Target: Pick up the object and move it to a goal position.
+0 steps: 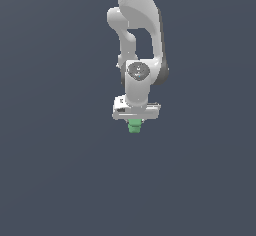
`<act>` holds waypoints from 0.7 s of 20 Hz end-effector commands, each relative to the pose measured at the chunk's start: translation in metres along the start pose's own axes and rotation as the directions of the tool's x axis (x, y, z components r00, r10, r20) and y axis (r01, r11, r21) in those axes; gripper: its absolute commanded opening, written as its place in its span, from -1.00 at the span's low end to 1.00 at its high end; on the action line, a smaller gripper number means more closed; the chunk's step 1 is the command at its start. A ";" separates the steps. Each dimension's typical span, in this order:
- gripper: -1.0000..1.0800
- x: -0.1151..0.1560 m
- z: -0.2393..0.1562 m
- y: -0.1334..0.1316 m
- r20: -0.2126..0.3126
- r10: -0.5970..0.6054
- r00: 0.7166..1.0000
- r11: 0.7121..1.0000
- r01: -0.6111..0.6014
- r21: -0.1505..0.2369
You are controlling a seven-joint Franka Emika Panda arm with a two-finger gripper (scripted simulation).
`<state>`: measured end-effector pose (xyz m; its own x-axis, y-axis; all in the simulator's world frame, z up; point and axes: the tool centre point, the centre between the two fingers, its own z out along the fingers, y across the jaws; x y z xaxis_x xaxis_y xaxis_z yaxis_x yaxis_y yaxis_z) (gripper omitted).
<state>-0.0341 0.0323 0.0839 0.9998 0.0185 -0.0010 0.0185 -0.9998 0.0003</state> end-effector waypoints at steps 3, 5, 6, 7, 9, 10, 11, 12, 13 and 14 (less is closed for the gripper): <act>-1.00 -0.003 -0.032 -0.021 -0.001 -0.001 1.000 1.000 0.001 0.000; -1.00 -0.005 -0.050 -0.032 -0.001 -0.001 1.000 1.000 0.001 -0.001; -1.00 -0.006 -0.059 -0.038 -0.001 -0.001 1.000 1.000 0.001 -0.001; -1.00 -0.007 -0.069 -0.044 -0.001 -0.001 1.000 1.000 0.001 -0.001; -1.00 -0.010 -0.090 -0.058 -0.001 -0.001 1.000 1.000 0.001 -0.002; -1.00 -0.011 -0.101 -0.065 -0.001 -0.001 1.000 1.000 0.001 -0.002; -1.00 -0.012 -0.112 -0.071 -0.001 -0.001 1.000 1.000 0.001 -0.002; -1.00 -0.013 -0.123 -0.078 -0.001 -0.001 1.000 1.000 0.001 -0.002; -1.00 -0.014 -0.134 -0.085 -0.001 -0.001 1.000 1.000 0.001 -0.002; -1.00 -0.015 -0.144 -0.092 -0.001 -0.001 1.000 1.000 0.001 -0.002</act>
<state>-0.0479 0.1136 0.2117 0.9998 0.0198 0.0007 0.0198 -0.9998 0.0015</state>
